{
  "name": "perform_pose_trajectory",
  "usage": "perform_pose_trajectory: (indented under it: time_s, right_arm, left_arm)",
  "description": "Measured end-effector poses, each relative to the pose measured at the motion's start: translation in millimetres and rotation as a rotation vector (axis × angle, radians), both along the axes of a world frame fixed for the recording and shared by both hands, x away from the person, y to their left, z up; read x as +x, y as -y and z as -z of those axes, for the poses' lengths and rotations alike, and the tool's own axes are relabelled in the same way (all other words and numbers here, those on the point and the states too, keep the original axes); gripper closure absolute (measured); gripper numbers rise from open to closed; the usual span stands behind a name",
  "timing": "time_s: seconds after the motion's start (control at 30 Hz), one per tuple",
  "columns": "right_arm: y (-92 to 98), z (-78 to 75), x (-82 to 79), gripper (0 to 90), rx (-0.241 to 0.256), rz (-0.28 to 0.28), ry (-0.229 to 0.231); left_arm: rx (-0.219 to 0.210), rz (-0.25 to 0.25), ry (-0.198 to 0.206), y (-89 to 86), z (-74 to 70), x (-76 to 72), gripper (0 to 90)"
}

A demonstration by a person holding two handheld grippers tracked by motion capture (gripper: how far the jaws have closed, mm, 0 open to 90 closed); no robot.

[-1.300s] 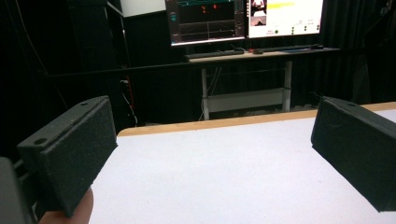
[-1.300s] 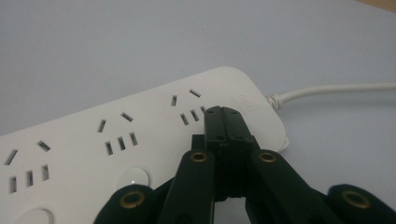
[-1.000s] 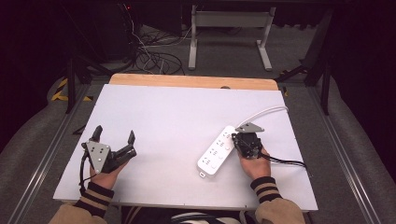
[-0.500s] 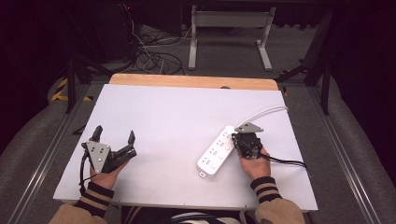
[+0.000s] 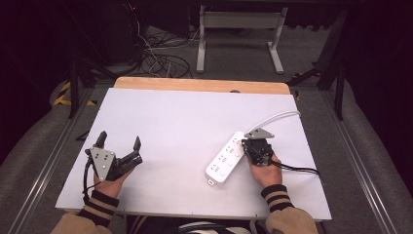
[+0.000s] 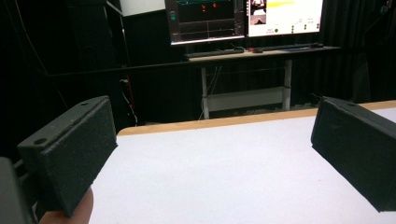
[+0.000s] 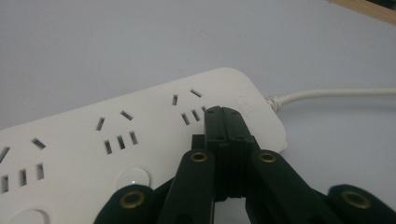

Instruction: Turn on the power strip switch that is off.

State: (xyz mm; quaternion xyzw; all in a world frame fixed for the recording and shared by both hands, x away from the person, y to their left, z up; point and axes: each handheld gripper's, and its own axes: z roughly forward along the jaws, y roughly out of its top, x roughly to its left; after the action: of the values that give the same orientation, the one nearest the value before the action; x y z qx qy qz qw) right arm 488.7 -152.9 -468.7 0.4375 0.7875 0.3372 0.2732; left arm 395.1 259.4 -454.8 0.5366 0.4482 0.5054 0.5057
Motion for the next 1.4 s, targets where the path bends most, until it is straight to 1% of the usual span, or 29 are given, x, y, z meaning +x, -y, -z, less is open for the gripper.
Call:
perform_pose_trajectory:
  time_s: [0.3, 0.7, 0.83, 1.03, 1.07, 1.13, 1.2, 1.27, 1.4]
  right_arm:
    - [-0.2, 0.1, -0.3, 90.0, 0.001, 0.002, 0.001]
    - [0.2, -1.3, 1.0, 90.0, 0.0, -0.002, -0.01]
    - [0.9, -2.2, 1.0, 90.0, -0.01, -0.009, -0.013]
    - [0.3, -1.0, -0.6, 90.0, -0.019, -0.013, 0.005]
    - [0.7, -1.4, -0.7, 90.0, -0.016, -0.013, 0.008]
    - [1.9, -3.1, 0.7, 90.0, -0.006, -0.016, -0.006]
    - [1.3, -2.3, 0.2, 90.0, -0.013, -0.017, 0.008]
    - [-0.2, -1.0, -0.2, 90.0, -0.007, -0.014, 0.016]
    - [-0.4, -1.0, -0.2, 90.0, -0.006, -0.012, 0.016]
  left_arm:
    - [0.0, -0.002, -0.001, 0.0, 0.0, -0.1, 0.6]
    - [-0.002, -0.009, 0.002, -1.5, 0.2, -1.9, 0.7]
    - [-0.001, -0.014, -0.002, -2.9, 0.3, -2.3, 0.6]
    - [-0.002, -0.016, -0.003, -3.2, 0.3, -2.5, 0.6]
    - [-0.002, -0.016, -0.003, -3.2, 0.2, -2.4, 0.6]
    - [-0.005, -0.013, -0.003, -3.2, 0.3, -2.0, 0.7]
    - [-0.009, -0.011, -0.007, -2.9, 0.4, -1.5, 0.7]
    - [-0.005, -0.012, -0.01, -2.9, 0.5, -1.3, 0.6]
    - [-0.007, -0.01, -0.008, -2.8, 0.4, -1.5, 0.7]
